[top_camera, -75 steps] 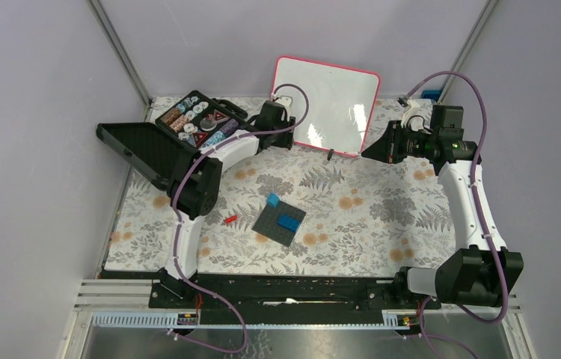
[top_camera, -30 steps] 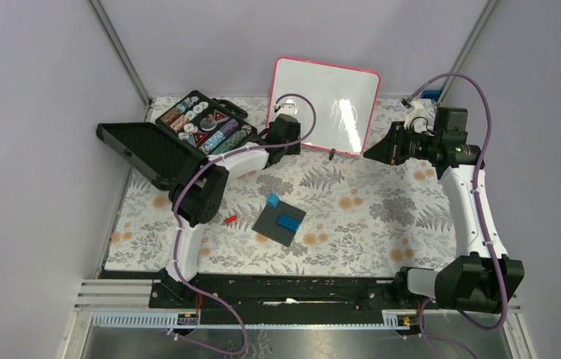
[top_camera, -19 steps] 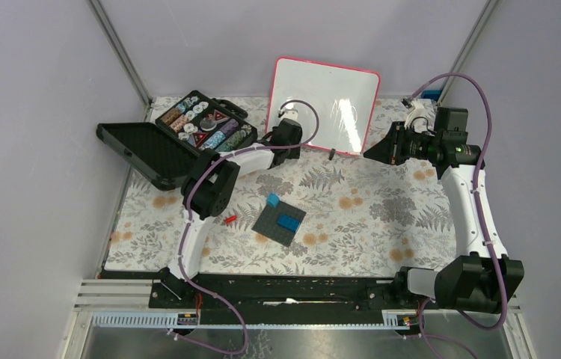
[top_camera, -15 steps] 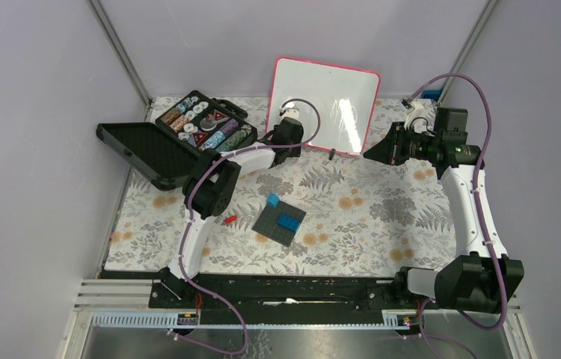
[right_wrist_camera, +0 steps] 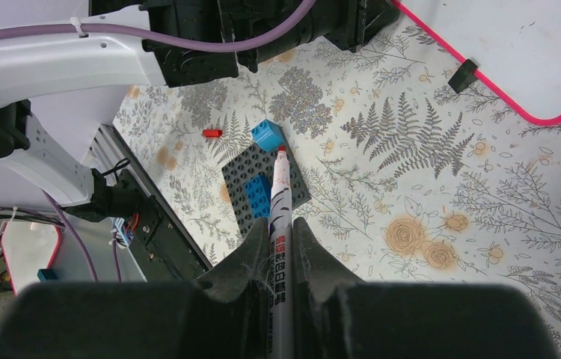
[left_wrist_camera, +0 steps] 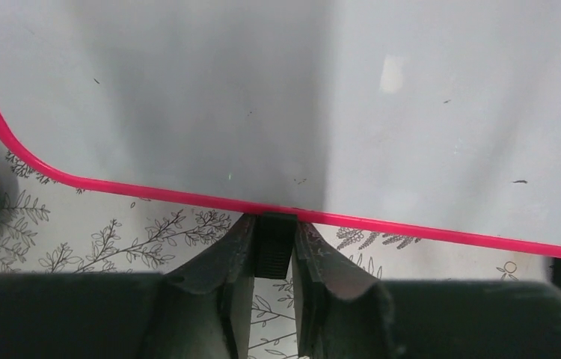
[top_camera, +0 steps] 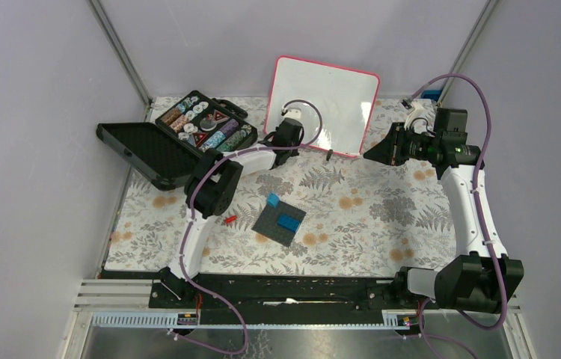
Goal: Write a sentence on the whiteboard
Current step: Move the whiteboard to the center of the board.
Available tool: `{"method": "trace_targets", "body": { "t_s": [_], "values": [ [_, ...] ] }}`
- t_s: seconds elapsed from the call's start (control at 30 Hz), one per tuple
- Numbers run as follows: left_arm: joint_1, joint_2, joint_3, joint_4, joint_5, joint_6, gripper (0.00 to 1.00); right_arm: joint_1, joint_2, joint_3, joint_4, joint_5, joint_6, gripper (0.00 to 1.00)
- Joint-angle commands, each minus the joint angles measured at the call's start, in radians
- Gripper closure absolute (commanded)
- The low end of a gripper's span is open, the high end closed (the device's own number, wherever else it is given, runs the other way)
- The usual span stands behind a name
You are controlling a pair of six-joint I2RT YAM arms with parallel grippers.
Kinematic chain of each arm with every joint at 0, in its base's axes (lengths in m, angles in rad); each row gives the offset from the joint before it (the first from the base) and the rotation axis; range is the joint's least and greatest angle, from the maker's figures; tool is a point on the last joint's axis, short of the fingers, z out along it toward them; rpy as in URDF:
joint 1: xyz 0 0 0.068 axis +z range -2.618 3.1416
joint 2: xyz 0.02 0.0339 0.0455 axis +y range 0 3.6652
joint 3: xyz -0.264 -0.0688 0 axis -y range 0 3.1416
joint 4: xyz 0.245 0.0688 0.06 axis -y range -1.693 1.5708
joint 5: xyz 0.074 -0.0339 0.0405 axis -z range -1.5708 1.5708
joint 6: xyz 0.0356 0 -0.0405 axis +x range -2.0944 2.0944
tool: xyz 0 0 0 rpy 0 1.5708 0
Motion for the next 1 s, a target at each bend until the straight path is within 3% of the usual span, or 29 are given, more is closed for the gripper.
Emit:
{"method": "trace_targets", "body": {
  "t_s": [0.0, 0.13, 0.37, 0.6, 0.97],
  "values": [
    [-0.024, -0.097, -0.072, 0.035, -0.074, -0.022, 0.82, -0.008, -0.025, -0.004, 0.015, -0.022, 0.001, 1.0],
    [-0.057, -0.182, -0.156, 0.014, -0.123, -0.083, 0.91, -0.011, -0.033, 0.004, 0.016, -0.023, 0.006, 1.0],
    [-0.129, -0.218, -0.206, -0.125, -0.143, -0.218, 0.93, -0.024, -0.043, 0.019, 0.014, -0.034, 0.019, 1.0],
    [-0.188, -0.189, -0.219, -0.231, -0.034, -0.365, 0.93, -0.043, -0.064, 0.012, 0.013, -0.042, 0.019, 1.0],
    [-0.257, -0.151, -0.121, -0.251, 0.095, -0.407, 0.71, -0.075, -0.062, 0.031, 0.013, -0.072, 0.025, 1.0]
  ]
}}
